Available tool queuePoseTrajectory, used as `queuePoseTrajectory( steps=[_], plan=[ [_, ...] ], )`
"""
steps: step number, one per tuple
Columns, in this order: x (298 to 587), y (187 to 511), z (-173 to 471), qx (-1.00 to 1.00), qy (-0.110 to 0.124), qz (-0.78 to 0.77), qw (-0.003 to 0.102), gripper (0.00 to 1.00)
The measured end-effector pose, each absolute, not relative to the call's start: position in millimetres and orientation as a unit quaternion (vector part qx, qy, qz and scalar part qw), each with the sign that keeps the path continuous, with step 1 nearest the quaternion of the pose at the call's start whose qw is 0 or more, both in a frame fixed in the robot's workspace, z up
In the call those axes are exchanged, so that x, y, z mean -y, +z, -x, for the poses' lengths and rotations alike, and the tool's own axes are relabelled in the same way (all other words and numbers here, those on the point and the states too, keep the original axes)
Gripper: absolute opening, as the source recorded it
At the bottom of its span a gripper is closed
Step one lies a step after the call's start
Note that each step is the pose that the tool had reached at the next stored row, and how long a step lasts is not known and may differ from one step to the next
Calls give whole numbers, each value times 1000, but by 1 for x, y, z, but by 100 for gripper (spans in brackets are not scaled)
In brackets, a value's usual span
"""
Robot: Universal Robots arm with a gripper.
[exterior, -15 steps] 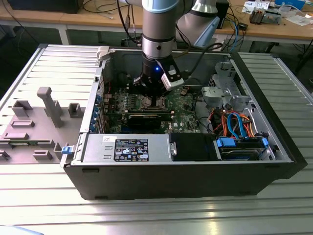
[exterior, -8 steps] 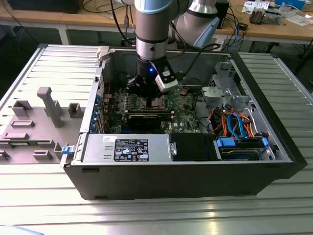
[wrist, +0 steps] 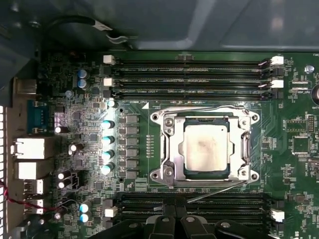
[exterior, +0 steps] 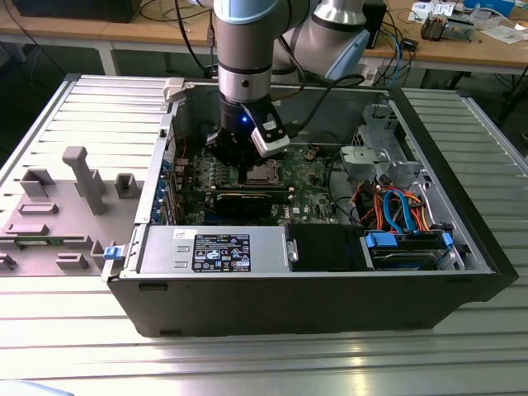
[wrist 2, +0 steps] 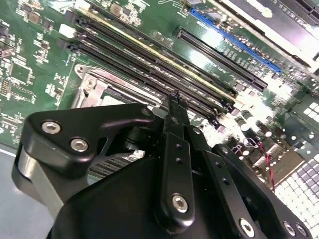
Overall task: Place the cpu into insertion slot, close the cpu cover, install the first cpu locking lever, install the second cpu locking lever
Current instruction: 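Install the second cpu locking lever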
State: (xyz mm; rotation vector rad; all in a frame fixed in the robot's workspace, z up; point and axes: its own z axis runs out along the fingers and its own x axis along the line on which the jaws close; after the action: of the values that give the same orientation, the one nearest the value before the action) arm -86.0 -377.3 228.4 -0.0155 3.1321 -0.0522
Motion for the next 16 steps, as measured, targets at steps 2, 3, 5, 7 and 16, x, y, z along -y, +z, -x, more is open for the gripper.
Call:
queuePoseTrajectory(
  steps=[2,3,5,7,16],
  plan=[
    [378,228,88,-1000,-16,9,5,11],
    [379,228,89,-1000,-16,12,5,11],
    [379,229,89,-1000,-17,12,5,11],
    [379,229,89,-1000,-17,12,5,11],
    [382,229,89,-999,-5,32,5,11]
  ],
)
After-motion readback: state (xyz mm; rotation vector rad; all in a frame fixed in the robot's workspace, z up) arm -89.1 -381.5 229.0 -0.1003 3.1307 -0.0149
